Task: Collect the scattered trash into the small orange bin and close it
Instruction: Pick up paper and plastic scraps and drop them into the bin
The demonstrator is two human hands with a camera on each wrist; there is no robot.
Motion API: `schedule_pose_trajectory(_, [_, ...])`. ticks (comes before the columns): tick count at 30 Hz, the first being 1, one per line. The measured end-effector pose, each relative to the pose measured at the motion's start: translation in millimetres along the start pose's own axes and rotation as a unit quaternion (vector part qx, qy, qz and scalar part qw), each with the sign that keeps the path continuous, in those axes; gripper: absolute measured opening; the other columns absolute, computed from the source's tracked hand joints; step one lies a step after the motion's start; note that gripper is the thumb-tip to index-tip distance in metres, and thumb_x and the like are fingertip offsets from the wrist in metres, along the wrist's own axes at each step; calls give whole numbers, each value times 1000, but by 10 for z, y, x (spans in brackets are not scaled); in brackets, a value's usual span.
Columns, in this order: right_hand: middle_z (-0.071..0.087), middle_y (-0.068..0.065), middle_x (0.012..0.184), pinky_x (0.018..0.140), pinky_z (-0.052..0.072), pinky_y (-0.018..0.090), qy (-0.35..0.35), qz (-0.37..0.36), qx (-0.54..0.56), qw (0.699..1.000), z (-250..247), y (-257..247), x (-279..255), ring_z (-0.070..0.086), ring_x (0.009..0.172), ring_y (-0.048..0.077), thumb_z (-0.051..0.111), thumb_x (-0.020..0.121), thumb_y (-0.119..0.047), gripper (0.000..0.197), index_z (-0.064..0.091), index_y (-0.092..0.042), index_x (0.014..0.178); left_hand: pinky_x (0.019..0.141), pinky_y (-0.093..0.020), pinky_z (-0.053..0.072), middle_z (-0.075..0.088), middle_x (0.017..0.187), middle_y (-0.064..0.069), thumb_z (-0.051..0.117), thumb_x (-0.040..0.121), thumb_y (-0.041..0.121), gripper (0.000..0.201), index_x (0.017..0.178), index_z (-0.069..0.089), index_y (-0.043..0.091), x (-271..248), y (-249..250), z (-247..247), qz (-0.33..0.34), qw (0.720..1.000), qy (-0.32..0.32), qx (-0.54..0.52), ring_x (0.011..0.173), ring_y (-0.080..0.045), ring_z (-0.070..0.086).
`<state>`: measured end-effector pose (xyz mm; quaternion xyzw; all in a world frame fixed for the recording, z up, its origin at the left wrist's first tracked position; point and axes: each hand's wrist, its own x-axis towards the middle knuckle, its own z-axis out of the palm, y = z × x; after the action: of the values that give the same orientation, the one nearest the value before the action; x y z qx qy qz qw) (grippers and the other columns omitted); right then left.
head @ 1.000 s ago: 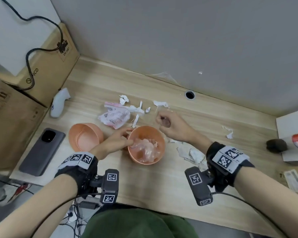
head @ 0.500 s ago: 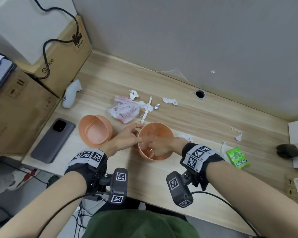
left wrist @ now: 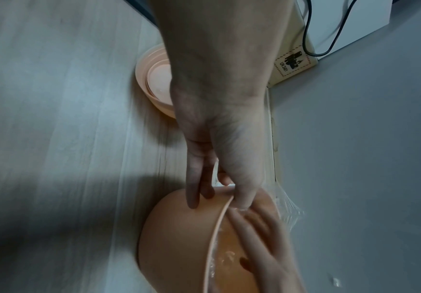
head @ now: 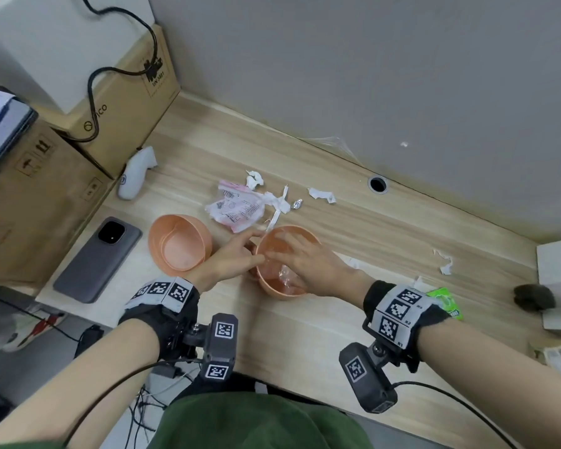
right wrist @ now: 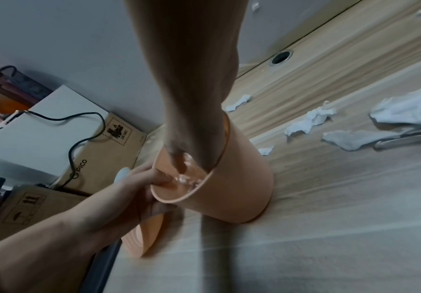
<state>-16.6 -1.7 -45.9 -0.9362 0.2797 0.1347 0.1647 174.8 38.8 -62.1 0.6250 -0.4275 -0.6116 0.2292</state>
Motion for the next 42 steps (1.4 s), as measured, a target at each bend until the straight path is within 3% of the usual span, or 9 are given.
schedule_pose_trajectory(5, [23, 7, 153, 104, 38, 51, -166, 34, -18, 985, 142, 32, 165, 32, 137, 31, 59, 86, -32, 71, 22, -25, 146, 83, -50, 55, 57, 92, -10, 65, 84, 10, 48, 128, 50, 23, 6, 19, 13, -5, 1000, -14, 16, 76, -23, 60])
schedule_pose_trajectory(13, [40, 14, 141, 103, 38, 46, -295, 58, 52, 952, 65, 0, 404, 46, 122, 35, 57, 86, -30, 59, 36, -17, 140, 67, -27, 51, 52, 90, -3, 59, 82, 1, 49, 127, 52, 20, 0, 24, 3, -9, 999, -28, 39, 72, -21, 59])
schedule_pose_trajectory(17, [45, 10, 141, 106, 36, 38, -269, -9, 162, 949, -200, 15, 306, 45, 126, 28, 57, 88, -21, 56, 38, -23, 141, 69, -30, 50, 55, 93, -6, 62, 81, 5, 49, 126, 55, 22, 41, -9, -57, -1, 999, -25, 47, 72, -20, 59])
schedule_pose_trajectory(24, [67, -3, 78, 64, 48, 16, -21, 57, 384, 921, -690, 260, 302, 64, 68, 11, 56, 90, -11, 12, 67, -13, 94, 58, -18, 45, 52, 87, -3, 59, 82, -2, 45, 117, 62, 26, 43, -12, -225, 7, 998, -7, 57, 69, -18, 55])
schedule_pose_trajectory(27, [63, -4, 107, 87, 45, 26, 71, 102, 325, 938, -615, 348, 583, 59, 99, 13, 60, 88, -20, 25, 62, -17, 113, 56, -14, 41, 51, 84, 1, 61, 80, -5, 47, 120, 63, 19, -41, -68, -314, 2, 998, 11, 55, 63, -9, 51])
schedule_pose_trajectory(30, [34, 13, 146, 112, 25, 38, 59, 102, 223, 968, -497, 319, 893, 29, 138, 25, 68, 81, -29, 62, 43, -25, 138, 64, -25, 43, 53, 88, -8, 62, 78, -6, 48, 121, 63, 15, -132, -173, -395, 2, 1000, 14, 24, 70, -15, 51])
schedule_pose_trajectory(34, [3, 17, 158, 117, 17, 53, 10, 83, 175, 981, -237, 367, 1369, 0, 146, 35, 72, 71, -50, 89, 23, -40, 145, 56, -15, 48, 58, 97, -18, 63, 79, -3, 48, 120, 63, 20, -236, -301, -461, -3, 1000, 27, 11, 82, -18, 54])
schedule_pose_trajectory(37, [-10, 19, 158, 119, 3, 53, -51, 73, 134, 987, -112, 412, 1615, -15, 146, 36, 64, 78, -55, 86, 17, -40, 147, 53, -11, 47, 55, 92, -6, 62, 82, 0, 46, 123, 61, 20, -303, -335, -481, -20, 999, 29, 9, 82, -17, 55])
schedule_pose_trajectory(42, [-4, 17, 159, 119, 5, 52, -114, 93, 121, 982, 60, 548, 1682, -15, 146, 33, 60, 81, -54, 73, 26, -40, 145, 53, -10, 46, 57, 95, -12, 60, 82, 1, 46, 123, 62, 22, -320, -302, -477, -19, 999, 40, 22, 81, -16, 55])
